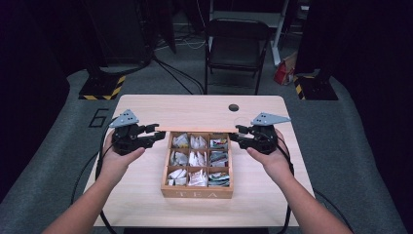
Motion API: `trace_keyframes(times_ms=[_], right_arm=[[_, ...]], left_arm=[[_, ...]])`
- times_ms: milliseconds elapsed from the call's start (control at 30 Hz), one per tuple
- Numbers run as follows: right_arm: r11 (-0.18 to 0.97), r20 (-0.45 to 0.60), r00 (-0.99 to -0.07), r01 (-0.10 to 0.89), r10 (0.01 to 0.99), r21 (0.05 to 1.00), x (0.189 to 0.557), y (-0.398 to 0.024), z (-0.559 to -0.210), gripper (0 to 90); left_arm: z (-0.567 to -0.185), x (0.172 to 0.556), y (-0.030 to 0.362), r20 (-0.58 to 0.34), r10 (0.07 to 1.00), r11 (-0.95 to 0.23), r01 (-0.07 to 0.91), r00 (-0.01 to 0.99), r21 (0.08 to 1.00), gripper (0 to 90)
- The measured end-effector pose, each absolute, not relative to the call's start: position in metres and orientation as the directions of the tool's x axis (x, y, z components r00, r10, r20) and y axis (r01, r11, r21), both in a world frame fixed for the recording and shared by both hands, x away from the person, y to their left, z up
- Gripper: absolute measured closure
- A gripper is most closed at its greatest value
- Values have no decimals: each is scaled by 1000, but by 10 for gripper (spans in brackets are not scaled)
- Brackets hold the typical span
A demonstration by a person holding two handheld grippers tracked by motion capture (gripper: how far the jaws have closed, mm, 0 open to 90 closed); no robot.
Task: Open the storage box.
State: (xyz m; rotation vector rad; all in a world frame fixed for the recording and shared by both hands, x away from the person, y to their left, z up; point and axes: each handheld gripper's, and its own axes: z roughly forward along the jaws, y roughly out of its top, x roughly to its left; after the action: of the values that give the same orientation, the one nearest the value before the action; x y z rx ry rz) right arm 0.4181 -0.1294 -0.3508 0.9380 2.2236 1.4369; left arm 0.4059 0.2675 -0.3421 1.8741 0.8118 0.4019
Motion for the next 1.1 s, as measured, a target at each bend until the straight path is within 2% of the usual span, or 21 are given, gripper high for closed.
trace_keyframes(times_ms=[533, 1100], right_arm=[[306, 54, -753, 330, 656, 893, 396, -131, -357, 527], [331, 12, -771, 288, 637, 899, 361, -134, -365, 548]], left_arm=[[-357, 388, 268, -73, 687, -275, 351, 723, 895, 565], [-376, 368, 267, -24, 691, -309, 325, 722, 894, 564]])
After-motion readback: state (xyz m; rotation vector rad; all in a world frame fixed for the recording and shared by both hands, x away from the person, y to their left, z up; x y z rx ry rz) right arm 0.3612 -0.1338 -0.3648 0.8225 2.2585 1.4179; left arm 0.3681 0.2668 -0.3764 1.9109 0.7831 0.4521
